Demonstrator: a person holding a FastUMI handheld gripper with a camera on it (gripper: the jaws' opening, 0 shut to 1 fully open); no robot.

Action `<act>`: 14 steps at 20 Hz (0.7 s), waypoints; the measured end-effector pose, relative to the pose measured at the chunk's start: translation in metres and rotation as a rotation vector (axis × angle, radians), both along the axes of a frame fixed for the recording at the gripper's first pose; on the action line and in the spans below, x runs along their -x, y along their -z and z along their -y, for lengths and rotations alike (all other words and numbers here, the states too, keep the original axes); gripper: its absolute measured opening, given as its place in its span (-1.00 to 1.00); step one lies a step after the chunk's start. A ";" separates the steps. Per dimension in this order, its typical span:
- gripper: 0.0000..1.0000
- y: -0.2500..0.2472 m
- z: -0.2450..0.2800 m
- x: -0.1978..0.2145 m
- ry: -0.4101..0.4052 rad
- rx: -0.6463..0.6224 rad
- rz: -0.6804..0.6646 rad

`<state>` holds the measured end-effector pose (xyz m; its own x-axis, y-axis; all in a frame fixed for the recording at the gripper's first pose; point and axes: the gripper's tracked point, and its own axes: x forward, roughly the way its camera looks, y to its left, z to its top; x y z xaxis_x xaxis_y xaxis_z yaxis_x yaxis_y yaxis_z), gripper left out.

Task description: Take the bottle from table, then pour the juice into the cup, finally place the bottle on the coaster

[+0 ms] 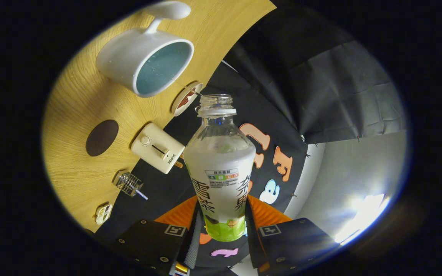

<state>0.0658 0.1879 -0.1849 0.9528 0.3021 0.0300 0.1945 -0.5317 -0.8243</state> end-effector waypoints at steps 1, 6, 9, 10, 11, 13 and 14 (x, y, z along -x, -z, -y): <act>0.09 0.000 -0.001 0.001 -0.002 0.004 0.000; 0.08 0.002 -0.004 0.001 -0.010 -0.001 -0.006; 0.09 0.006 -0.006 0.003 -0.014 -0.008 -0.015; 0.08 0.009 -0.005 0.003 -0.009 -0.018 -0.024; 0.08 0.012 -0.004 0.003 0.000 -0.033 -0.039; 0.09 0.023 0.002 0.002 0.033 -0.083 -0.083; 0.09 0.031 0.005 0.001 0.055 -0.113 -0.110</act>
<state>0.0648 0.1828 -0.2161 0.9671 0.2504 -0.0446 0.0730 -0.4412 -0.8944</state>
